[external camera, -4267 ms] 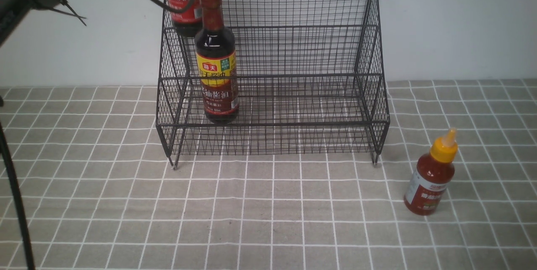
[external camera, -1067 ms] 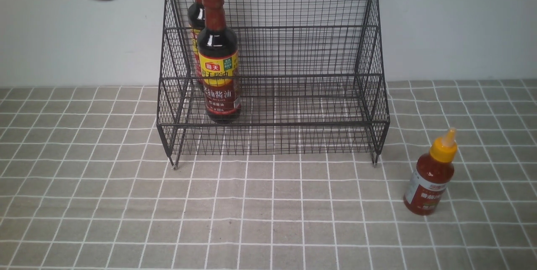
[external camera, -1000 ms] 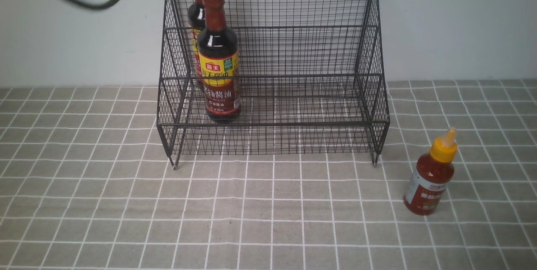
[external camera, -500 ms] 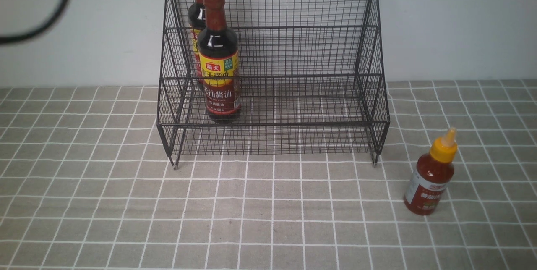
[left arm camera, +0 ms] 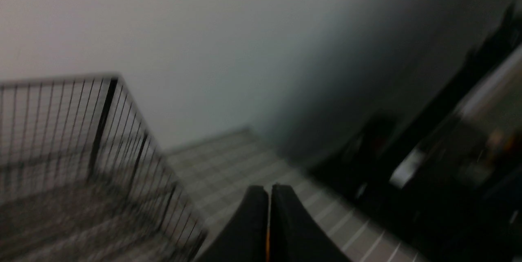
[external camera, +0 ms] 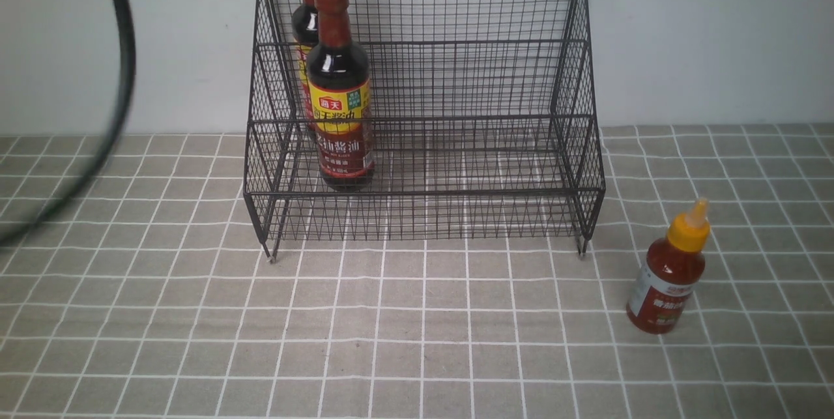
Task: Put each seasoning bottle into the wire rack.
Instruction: Use the right arm to grab the condiment bottle closest to it
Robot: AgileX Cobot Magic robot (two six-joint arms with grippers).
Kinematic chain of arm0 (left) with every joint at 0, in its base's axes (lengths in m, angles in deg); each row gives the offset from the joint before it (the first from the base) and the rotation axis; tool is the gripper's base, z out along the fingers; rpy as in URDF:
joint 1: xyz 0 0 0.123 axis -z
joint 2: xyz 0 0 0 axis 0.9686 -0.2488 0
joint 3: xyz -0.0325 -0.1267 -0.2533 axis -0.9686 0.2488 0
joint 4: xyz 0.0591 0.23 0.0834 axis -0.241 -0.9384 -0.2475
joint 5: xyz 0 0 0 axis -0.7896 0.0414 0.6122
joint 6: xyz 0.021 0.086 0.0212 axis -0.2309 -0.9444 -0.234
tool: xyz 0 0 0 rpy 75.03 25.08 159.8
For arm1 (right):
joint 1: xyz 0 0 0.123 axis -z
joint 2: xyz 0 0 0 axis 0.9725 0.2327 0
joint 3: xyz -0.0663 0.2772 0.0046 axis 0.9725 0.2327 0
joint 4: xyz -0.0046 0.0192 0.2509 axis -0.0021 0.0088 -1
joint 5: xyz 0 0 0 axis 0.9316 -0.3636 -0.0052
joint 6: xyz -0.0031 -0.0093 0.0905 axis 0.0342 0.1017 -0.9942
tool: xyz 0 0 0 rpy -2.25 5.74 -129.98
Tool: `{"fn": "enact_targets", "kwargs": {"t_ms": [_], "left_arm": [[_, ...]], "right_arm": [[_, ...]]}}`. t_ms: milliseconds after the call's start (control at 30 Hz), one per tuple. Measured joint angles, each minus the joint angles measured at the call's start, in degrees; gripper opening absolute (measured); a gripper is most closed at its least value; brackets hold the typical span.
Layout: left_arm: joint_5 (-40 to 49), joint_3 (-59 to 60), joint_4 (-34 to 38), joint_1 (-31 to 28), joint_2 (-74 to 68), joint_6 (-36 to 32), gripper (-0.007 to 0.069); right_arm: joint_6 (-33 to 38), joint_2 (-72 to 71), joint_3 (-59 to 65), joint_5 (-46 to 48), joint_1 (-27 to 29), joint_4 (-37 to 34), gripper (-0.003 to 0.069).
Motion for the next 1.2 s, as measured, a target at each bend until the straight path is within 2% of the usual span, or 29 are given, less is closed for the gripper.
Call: {"fn": "enact_targets", "kwargs": {"t_ms": [33,133,200,333,533,933,1200], "left_arm": [[3.36,0.0,-12.81,-0.09,0.06,5.11,-0.0006],[4.32,0.37,-25.92,-1.76,1.12,13.15,-0.0006],[3.41,0.42,-30.0,-3.44,2.7,16.32,-0.0006],[1.65,0.42,-32.22,-7.05,8.13,17.32,-0.0006],[-0.45,3.13,-32.27,-9.29,16.69,15.81,-0.0006],[1.23,4.59,-31.08,-9.6,20.98,15.59,-0.0006],[1.17,4.53,-35.37,-9.65,28.84,16.01,-0.0006]], "right_arm": [[0.0,0.0,0.0,0.0,0.0,0.0,-0.0015],[0.0,0.0,0.0,0.0,0.0,0.0,-0.0015],[0.0,0.0,0.0,0.0,0.0,0.0,-0.0015],[0.0,0.0,0.0,0.0,0.0,0.0,-0.0015],[0.0,0.0,0.0,0.0,0.0,0.0,-0.0015],[0.0,0.0,0.0,0.0,0.0,0.0,-0.0015],[0.0,0.0,0.0,0.0,0.0,0.0,-0.0015]]}}
